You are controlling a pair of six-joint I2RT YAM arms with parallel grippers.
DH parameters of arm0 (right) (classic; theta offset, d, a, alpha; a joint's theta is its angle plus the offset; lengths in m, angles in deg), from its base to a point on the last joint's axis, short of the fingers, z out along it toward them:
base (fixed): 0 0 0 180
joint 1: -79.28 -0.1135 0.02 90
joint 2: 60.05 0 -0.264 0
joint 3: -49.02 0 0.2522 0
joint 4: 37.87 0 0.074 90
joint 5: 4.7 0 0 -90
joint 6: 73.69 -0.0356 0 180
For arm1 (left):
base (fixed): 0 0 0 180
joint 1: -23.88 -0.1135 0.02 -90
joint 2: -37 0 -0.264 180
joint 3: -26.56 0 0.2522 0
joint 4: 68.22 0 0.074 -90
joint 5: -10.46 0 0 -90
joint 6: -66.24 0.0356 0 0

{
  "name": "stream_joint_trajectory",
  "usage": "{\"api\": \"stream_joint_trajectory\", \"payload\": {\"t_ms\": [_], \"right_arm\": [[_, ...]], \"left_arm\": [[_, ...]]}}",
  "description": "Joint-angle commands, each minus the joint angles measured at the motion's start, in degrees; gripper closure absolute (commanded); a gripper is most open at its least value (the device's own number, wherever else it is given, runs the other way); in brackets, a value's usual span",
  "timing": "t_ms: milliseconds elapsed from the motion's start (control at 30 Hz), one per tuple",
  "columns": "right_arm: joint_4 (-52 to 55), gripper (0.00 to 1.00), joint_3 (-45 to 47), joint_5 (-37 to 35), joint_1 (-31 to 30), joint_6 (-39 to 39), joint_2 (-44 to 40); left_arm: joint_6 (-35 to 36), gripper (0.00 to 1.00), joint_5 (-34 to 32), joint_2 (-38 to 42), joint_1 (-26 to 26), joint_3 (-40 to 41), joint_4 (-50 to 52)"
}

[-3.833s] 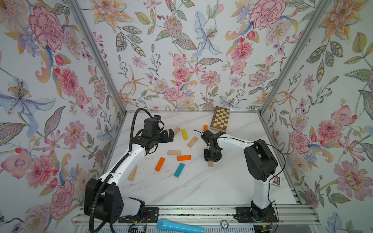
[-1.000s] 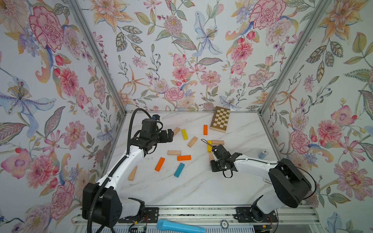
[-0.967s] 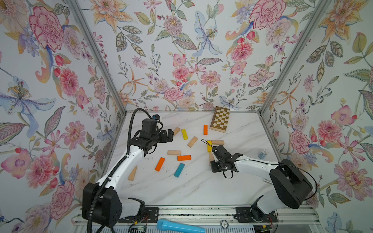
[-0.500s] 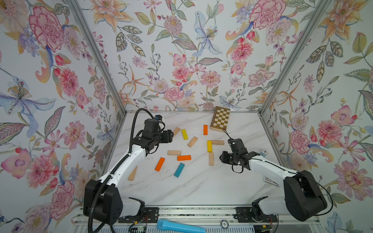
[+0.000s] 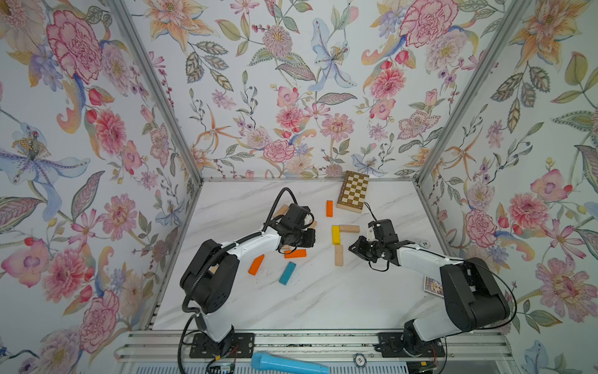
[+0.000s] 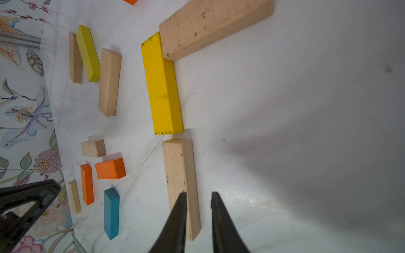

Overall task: Assemble the number 6 with building blocks
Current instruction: Assemble the building block at the center of the board.

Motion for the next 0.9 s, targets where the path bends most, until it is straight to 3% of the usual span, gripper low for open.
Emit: {"api": "stream_joint_trajectory", "payload": {"t_ms": [0,400,867], "right_arm": [[-1.57,0.78,0.83,1.86,0.25,-2.65,1.10],[-3.86,0.82,2.78,2.25,-2.33,-4.37,2.91],[-8.49,0.84,3.90,3.18,-3.95,-7.01,6.54]], "left_arm": [[-2.79,0.94,4.17,-4.44,0.59,-3.72,-1.50],[-2.23,1.00,9.21,-13.97,2.88,-7.76,-1.59],[0.19,1.00,10.94,-17.72,3.90,-10.35,1.54]]}}
